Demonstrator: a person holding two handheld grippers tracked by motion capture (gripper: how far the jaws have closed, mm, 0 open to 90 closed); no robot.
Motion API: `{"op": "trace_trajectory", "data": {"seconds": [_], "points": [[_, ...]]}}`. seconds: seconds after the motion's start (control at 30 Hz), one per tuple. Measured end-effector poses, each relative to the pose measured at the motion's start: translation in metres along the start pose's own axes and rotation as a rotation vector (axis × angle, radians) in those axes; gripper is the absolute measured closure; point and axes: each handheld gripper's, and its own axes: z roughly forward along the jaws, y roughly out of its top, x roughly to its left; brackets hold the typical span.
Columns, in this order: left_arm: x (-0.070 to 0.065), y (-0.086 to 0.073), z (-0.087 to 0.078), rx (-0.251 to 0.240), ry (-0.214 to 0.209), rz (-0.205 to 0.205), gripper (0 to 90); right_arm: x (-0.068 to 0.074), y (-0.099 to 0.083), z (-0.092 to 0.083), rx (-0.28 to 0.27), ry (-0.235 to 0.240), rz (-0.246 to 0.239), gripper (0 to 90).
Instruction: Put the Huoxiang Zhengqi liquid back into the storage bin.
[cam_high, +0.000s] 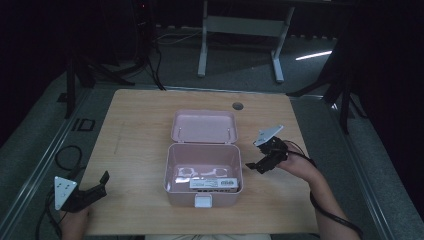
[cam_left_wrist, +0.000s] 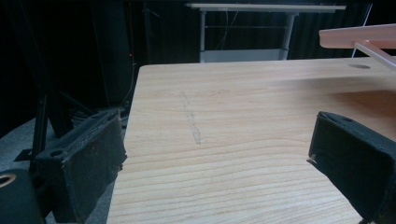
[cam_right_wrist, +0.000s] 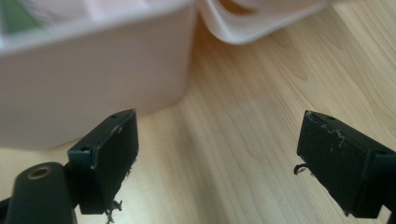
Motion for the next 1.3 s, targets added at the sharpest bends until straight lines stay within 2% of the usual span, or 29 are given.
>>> {"op": "trace_trajectory", "data": {"seconds": [0.2,0.33,0.5,0.6,0.73,0.77,0.9,1.03,1.3], "points": [[0.000,0.000,0.000,0.001,0.000,0.001,3.8,-0.007,-0.022,0.019,-0.084,-0.071,0.102,12.0],[0.000,0.000,0.000,-0.002,0.001,0.002,3.8,-0.010,-0.035,0.026,-0.135,-0.118,0.151,11.5],[0.000,0.000,0.000,-0.001,0.001,0.001,3.8,-0.010,-0.050,0.034,-0.156,-0.206,0.196,11.2],[0.000,0.000,0.000,-0.002,0.001,0.002,3.8,-0.009,-0.059,0.036,-0.174,-0.243,0.228,11.2],[0.000,0.000,0.000,-0.003,0.002,0.002,3.8,-0.008,-0.069,0.037,-0.193,-0.265,0.270,11.1],[0.000,0.000,0.000,-0.002,0.002,0.002,3.8,-0.008,-0.071,0.037,-0.196,-0.258,0.283,11.1],[0.000,0.000,0.000,-0.003,0.003,0.002,3.8,-0.004,-0.080,0.036,-0.209,-0.304,0.306,11.2],[0.000,0.000,0.000,-0.002,0.003,0.001,3.8,-0.002,-0.090,0.035,-0.226,-0.318,0.348,11.2],[0.000,0.000,0.000,0.000,0.002,0.000,3.8,-0.005,-0.107,0.023,-0.263,-0.348,0.421,11.1]]}}
